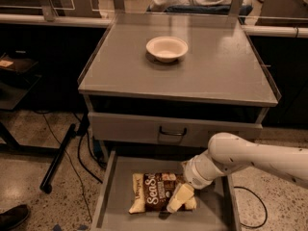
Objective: Pick brown chip bag from middle drawer and place on counter
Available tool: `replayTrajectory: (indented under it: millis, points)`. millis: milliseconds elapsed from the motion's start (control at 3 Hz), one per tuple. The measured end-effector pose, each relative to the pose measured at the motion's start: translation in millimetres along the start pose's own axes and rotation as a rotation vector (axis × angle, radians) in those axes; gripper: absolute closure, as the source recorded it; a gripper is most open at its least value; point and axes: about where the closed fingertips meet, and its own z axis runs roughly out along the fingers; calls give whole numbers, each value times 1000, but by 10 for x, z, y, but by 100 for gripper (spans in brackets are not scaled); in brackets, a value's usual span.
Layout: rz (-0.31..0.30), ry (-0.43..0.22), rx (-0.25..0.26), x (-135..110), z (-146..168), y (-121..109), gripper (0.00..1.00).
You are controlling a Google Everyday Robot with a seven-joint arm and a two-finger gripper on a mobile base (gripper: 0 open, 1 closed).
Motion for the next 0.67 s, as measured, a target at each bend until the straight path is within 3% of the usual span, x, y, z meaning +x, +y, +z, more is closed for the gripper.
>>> replayTrajectory:
  millis: [333, 667]
  points:
    - [10, -7, 14, -6, 229, -191, 0]
    - [25, 10, 4, 135, 483, -326, 0]
